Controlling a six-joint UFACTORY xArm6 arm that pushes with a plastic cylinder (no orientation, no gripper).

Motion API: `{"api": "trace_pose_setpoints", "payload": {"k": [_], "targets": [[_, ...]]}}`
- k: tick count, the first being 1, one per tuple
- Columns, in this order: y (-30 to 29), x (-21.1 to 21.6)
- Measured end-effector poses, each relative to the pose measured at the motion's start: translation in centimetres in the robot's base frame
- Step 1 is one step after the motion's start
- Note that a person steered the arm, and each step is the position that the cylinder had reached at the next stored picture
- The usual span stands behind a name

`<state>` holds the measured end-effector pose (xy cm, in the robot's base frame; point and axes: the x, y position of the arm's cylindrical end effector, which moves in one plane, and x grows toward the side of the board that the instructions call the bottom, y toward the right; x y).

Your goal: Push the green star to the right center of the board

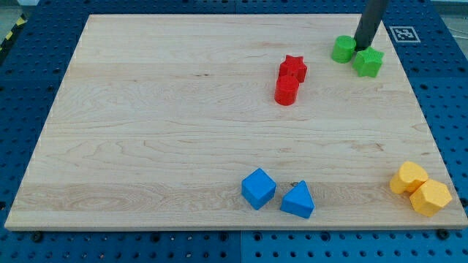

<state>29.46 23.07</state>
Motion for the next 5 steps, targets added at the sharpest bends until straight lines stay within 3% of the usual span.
{"api": "trace_pose_setpoints", "payload": {"k": [5], "targets": [[-1.0, 2.1]]}}
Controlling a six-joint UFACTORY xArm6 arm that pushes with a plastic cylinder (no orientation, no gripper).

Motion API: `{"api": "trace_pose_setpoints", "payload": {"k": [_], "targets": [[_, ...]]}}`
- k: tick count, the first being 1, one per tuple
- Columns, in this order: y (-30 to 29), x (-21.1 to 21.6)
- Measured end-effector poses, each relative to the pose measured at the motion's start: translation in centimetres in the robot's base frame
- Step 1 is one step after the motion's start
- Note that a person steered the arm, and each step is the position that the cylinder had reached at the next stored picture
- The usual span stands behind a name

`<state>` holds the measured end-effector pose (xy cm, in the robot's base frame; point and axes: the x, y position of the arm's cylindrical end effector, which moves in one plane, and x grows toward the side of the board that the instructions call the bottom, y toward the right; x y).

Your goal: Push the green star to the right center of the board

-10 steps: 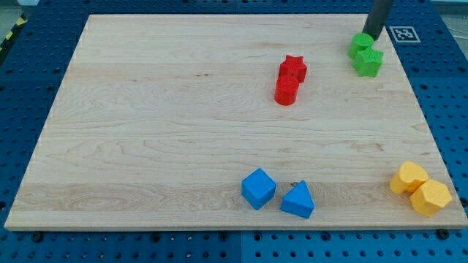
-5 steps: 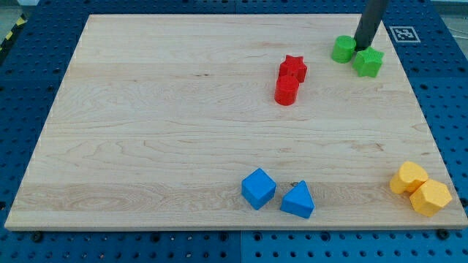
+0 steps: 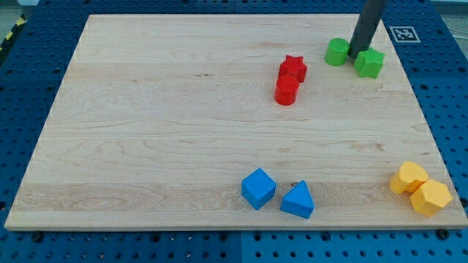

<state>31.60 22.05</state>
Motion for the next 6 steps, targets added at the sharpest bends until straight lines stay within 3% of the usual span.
{"api": "trace_pose_setpoints", "payload": {"k": [6], "targets": [[4.1, 3.7]]}}
